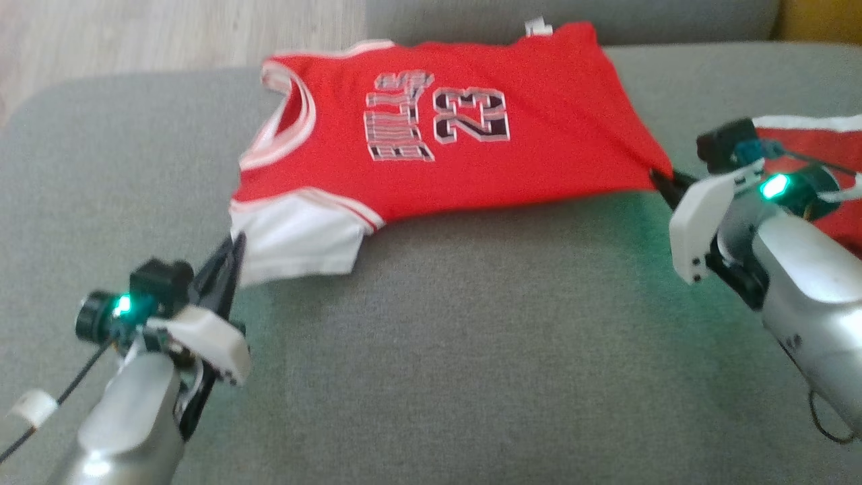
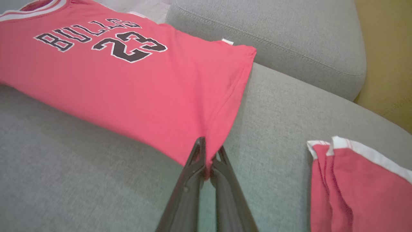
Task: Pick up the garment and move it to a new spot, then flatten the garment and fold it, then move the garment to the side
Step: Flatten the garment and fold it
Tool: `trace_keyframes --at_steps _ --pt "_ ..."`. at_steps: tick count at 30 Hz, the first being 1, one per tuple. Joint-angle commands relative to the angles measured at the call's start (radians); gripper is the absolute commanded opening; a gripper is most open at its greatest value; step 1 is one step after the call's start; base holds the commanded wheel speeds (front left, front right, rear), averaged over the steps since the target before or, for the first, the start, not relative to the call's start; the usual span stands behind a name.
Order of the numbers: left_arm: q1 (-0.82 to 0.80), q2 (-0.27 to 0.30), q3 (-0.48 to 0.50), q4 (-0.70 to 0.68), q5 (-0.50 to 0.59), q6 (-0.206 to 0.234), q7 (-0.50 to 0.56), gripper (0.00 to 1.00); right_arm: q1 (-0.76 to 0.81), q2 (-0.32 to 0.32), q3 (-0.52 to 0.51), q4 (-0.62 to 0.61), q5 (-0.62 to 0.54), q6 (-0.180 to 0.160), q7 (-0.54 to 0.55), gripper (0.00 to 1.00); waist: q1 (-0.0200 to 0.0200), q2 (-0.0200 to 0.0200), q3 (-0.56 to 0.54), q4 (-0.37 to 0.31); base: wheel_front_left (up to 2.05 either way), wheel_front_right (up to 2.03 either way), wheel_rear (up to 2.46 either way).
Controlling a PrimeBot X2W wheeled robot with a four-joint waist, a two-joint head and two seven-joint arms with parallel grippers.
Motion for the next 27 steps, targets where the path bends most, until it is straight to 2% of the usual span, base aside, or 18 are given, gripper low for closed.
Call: trace_keyframes --at_steps 1,8,13,18,20,27 --pt "-0.011 0.059 0.024 -0.045 -0.018 0.002 0.008 0.0 0.015 -0.036 0.024 -0.038 0.031 0.007 0.008 0.0 0.0002 -0.0001 -0.045 -0.009 0.0 0.0 0.0" --pt "0.143 0.13 0.0 -0.186 -0.083 0.002 0.091 0.0 0.082 -0.117 0.143 -0.148 0.168 0.007 0.055 0.0 0.0002 -0.0001 -0.143 -0.026 0.0 0.0 0.0" --pt "0.267 0.184 0.004 -0.328 -0.117 0.026 0.17 0.0 0.129 -0.165 0.213 -0.23 0.259 0.007 0.105 0.0 0.0002 -0.0001 -0.196 -0.05 0.0 0.0 0.0" --pt "0.386 0.234 0.005 -0.512 -0.147 0.069 0.265 0.0 0.164 -0.216 0.252 -0.324 0.341 0.007 0.133 0.0 0.0002 -0.0001 -0.22 -0.064 0.0 0.0 0.0" --pt "0.425 0.257 0.011 -0.607 -0.157 0.099 0.31 0.0 0.172 -0.239 0.257 -0.356 0.369 0.007 0.133 0.0 0.0002 -0.0001 -0.22 -0.065 0.0 0.0 0.0" --pt "0.432 0.289 0.017 -0.694 -0.151 0.141 0.372 0.0 0.157 -0.244 0.255 -0.366 0.389 0.007 0.129 0.0 0.0002 -0.0001 -0.19 -0.067 0.0 0.0 0.0"
